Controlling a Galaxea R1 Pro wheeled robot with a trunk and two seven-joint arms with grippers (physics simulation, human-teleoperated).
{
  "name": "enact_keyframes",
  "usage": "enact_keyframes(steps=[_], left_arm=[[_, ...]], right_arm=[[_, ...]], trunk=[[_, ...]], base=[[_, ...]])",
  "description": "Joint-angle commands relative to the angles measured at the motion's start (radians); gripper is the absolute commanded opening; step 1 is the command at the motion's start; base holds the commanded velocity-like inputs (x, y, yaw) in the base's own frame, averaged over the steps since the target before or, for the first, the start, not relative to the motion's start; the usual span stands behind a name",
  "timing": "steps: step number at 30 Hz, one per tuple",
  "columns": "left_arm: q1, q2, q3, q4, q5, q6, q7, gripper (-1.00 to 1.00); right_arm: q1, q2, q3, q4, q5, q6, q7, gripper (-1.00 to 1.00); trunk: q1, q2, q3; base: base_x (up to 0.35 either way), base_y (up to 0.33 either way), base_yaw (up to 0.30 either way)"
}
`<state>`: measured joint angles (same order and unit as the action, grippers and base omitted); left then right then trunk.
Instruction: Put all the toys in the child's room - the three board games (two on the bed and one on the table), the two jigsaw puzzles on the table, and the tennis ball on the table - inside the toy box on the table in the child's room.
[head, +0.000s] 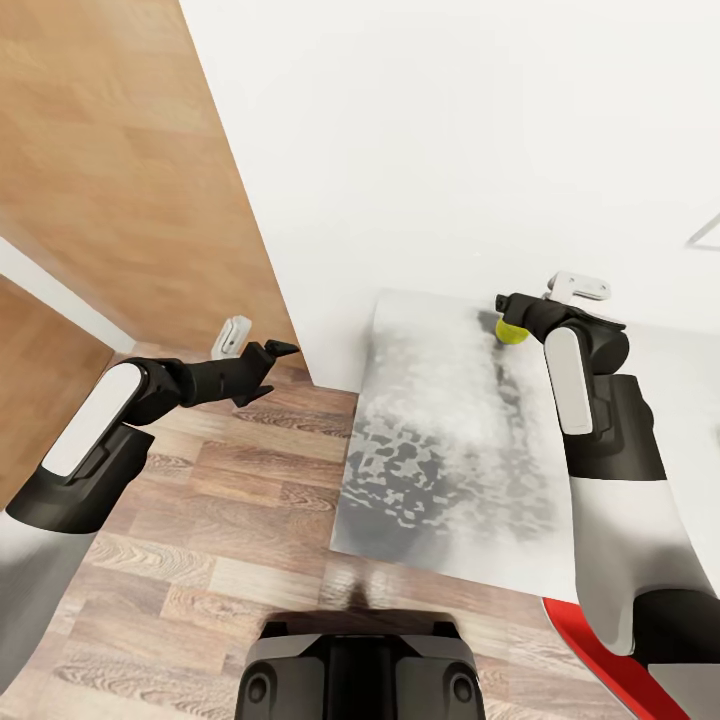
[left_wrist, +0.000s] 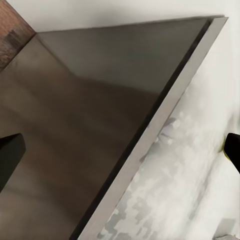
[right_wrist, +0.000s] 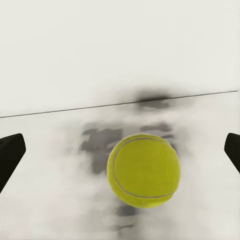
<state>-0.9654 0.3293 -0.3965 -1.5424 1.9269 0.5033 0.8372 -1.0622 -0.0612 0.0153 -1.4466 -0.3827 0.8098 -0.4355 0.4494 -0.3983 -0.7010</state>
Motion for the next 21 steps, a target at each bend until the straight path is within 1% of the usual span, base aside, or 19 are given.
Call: enact_keyframes(steps=[1, 11, 19, 21], left_arm=[[-0.001, 0.001, -0.001, -0.001, 0.006, 0.000, 0.006, 1.00], [-0.001, 0.001, 0.000, -0.001, 0.006, 0.000, 0.006, 1.00], [-0.001, 0.001, -0.002, -0.001, 0.006, 0.000, 0.006, 1.00], [-0.001, 0.001, -0.012, -0.001, 0.006, 0.000, 0.006, 1.00]], right_arm=[[-0.001, -0.001, 0.002, -0.001, -0.009, 0.003, -0.009, 1.00], [-0.001, 0.000, 0.002, -0.001, -0.010, 0.003, -0.009, 1.00], [-0.001, -0.001, 0.002, -0.001, -0.009, 0.003, -0.009, 1.00], [-0.001, -0.001, 0.002, -0.001, -0.009, 0.003, -0.009, 1.00]], trunk=[[0.001, -0.002, -0.001], [0.001, -0.002, -0.001], [0.001, -0.002, -0.001], [0.001, -0.002, -0.001]], base=[[0.000, 0.000, 0.000], [0.008, 0.000, 0.000], [0.092, 0.000, 0.000], [0.059, 0.000, 0.000]])
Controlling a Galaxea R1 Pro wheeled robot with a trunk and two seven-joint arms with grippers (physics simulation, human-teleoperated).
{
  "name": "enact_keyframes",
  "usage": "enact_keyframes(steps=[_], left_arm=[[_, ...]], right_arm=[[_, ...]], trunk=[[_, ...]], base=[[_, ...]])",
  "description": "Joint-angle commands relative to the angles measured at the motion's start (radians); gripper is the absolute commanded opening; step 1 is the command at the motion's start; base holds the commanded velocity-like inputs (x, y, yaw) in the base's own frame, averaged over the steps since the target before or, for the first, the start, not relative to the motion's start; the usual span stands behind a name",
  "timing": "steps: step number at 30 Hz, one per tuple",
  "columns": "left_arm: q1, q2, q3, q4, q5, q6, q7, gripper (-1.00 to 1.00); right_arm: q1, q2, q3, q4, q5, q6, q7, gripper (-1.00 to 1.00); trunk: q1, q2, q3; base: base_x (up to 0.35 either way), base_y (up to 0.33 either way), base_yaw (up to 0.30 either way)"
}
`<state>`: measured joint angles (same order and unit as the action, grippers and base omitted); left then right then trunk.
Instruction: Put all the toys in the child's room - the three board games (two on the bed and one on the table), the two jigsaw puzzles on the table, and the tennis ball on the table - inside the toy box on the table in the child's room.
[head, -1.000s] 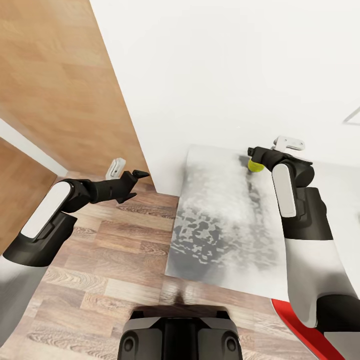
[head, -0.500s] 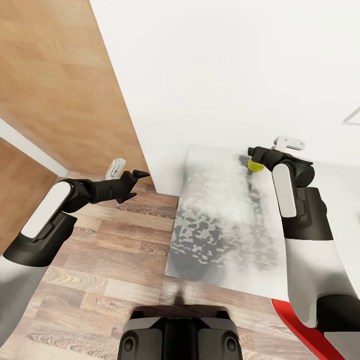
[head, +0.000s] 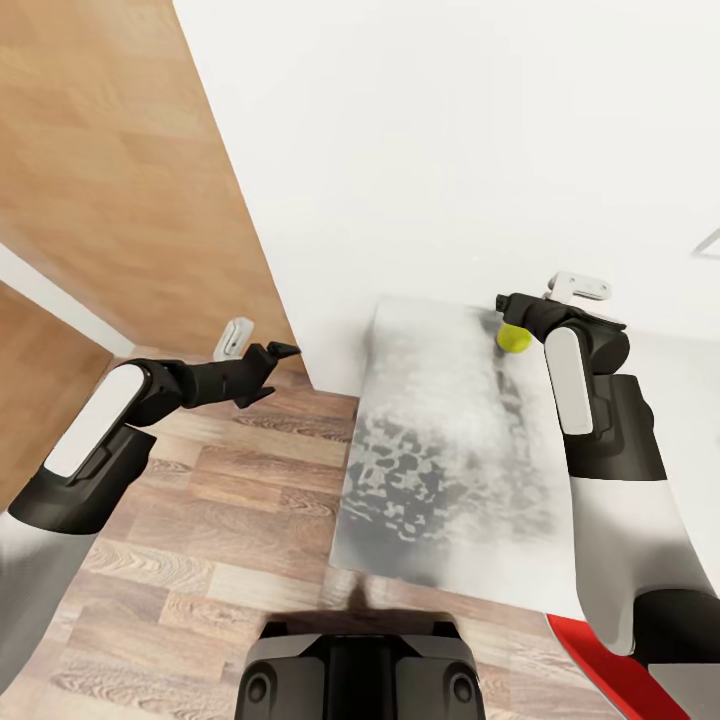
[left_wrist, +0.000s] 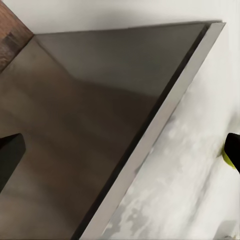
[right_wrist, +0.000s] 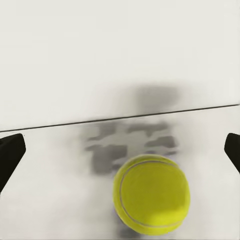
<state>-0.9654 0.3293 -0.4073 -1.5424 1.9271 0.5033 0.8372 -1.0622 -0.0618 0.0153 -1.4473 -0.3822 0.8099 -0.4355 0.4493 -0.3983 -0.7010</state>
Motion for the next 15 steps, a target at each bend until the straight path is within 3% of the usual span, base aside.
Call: enact_keyframes(steps=[1, 15], left_arm=[[-0.001, 0.001, -0.001, -0.001, 0.006, 0.000, 0.006, 1.00], [-0.001, 0.001, -0.064, -0.001, 0.006, -0.001, 0.005, 1.00]], right_arm=[[-0.001, -0.001, 0.002, -0.001, -0.010, 0.003, -0.009, 1.00], [-0.001, -0.001, 0.002, -0.001, -0.009, 0.003, -0.009, 1.00]], trunk=[[0.001, -0.002, -0.001], [0.001, -0.002, -0.001]], base=[[0.053, 0.000, 0.000], [0.022, 0.000, 0.000]])
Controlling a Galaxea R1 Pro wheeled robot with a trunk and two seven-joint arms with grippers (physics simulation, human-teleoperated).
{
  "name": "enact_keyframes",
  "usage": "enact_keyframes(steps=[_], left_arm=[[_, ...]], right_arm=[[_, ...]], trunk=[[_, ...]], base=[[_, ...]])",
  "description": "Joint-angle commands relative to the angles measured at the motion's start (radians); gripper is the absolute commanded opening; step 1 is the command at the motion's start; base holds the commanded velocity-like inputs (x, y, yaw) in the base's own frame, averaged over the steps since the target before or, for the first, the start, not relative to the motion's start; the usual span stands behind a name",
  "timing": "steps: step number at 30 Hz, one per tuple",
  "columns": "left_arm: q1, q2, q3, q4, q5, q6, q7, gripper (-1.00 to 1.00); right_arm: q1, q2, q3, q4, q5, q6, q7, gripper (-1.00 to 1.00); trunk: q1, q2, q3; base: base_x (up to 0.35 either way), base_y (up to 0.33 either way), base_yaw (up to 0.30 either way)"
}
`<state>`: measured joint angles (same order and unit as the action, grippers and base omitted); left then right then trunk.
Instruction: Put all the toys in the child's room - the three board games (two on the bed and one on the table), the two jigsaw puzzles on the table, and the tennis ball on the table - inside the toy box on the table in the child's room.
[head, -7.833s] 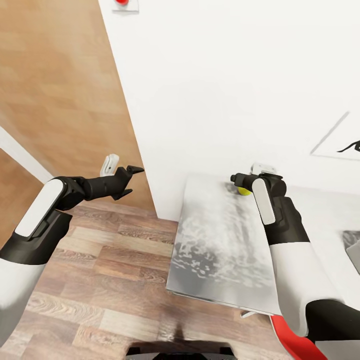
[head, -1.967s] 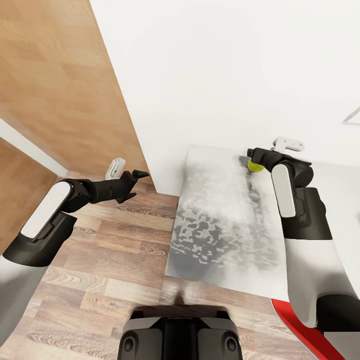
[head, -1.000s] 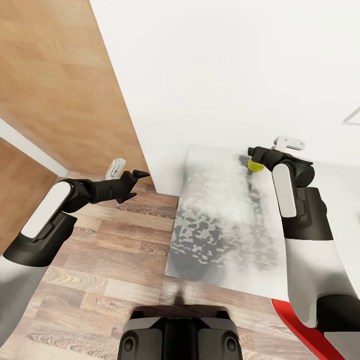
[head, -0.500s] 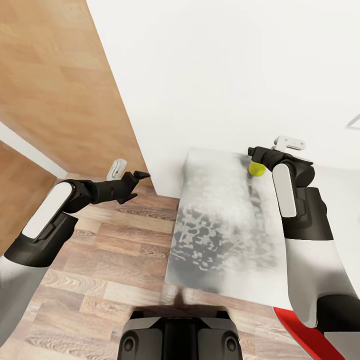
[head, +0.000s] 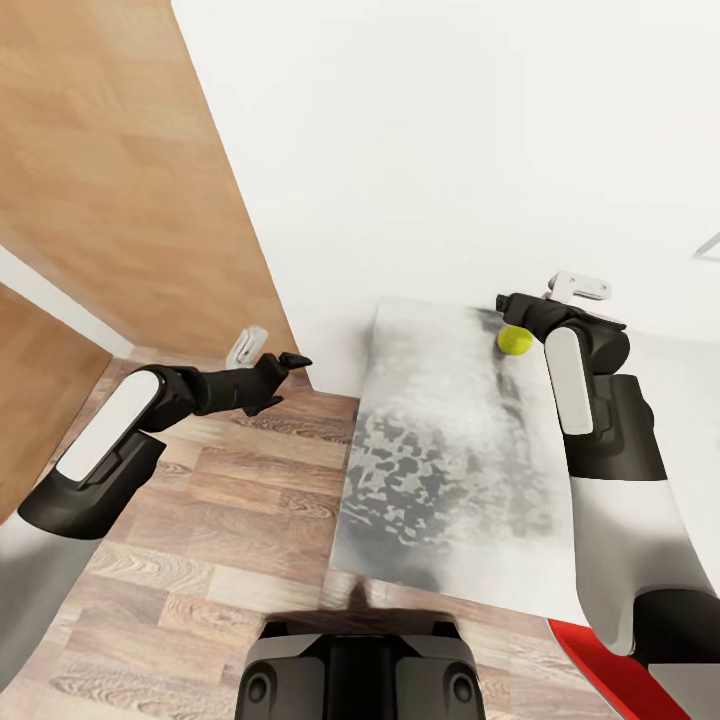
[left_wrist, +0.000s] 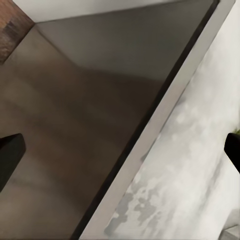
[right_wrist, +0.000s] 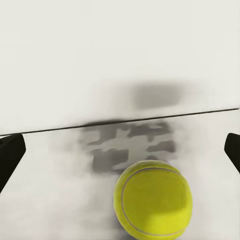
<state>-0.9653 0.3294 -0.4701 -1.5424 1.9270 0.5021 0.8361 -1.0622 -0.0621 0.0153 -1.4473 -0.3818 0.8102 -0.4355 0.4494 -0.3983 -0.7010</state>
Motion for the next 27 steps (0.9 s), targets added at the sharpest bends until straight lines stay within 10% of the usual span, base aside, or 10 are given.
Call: enact_keyframes(steps=[1, 27], left_arm=[[-0.001, 0.001, -0.003, -0.001, 0.006, 0.000, 0.006, 1.00], [-0.001, 0.001, -0.011, -0.001, 0.006, 0.000, 0.006, 1.00]], right_arm=[[-0.001, -0.001, 0.002, -0.001, -0.009, 0.003, -0.009, 1.00], [-0.001, -0.001, 0.003, -0.001, -0.009, 0.003, -0.009, 1.00]], trunk=[[0.001, -0.002, -0.001], [0.001, -0.002, -0.021]], base=[[0.006, 0.000, 0.000], [0.001, 0.000, 0.000]])
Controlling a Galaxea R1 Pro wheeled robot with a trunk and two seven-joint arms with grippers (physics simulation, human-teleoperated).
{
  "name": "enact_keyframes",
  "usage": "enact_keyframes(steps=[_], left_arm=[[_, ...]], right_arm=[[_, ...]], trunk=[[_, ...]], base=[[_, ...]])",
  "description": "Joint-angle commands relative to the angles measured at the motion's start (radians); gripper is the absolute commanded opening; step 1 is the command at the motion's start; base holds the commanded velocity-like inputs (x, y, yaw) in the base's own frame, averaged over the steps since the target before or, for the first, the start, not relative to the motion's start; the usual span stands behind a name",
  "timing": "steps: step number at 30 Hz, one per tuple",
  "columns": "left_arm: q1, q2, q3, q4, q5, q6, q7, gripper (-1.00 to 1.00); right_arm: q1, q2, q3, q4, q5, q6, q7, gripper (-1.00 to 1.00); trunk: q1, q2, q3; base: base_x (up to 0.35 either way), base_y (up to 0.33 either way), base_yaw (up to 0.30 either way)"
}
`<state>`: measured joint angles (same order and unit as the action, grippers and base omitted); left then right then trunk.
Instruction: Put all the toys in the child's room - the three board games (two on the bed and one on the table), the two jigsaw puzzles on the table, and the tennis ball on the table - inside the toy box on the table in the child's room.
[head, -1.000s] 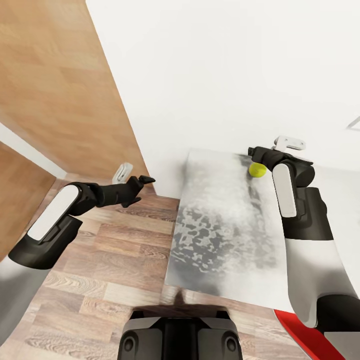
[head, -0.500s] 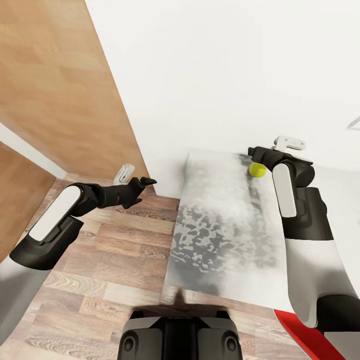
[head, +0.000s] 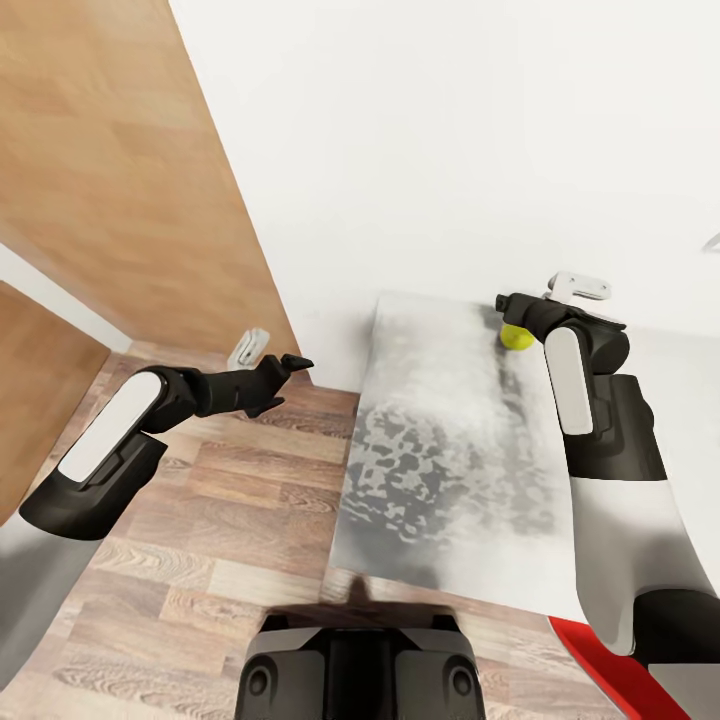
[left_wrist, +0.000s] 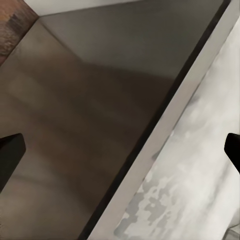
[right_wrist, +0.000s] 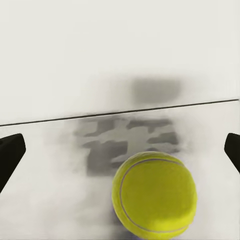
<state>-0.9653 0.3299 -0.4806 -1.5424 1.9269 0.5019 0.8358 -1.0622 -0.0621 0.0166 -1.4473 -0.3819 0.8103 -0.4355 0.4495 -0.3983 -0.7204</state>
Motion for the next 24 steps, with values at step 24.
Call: enact_keyframes(steps=[24], left_arm=[[-0.001, 0.001, -0.002, -0.001, 0.006, 0.000, 0.006, 1.00]], right_arm=[[-0.001, -0.001, 0.002, 0.001, -0.008, 0.003, -0.010, 1.00]], trunk=[[0.001, -0.002, -0.039]], base=[[0.000, 0.000, 0.000]])
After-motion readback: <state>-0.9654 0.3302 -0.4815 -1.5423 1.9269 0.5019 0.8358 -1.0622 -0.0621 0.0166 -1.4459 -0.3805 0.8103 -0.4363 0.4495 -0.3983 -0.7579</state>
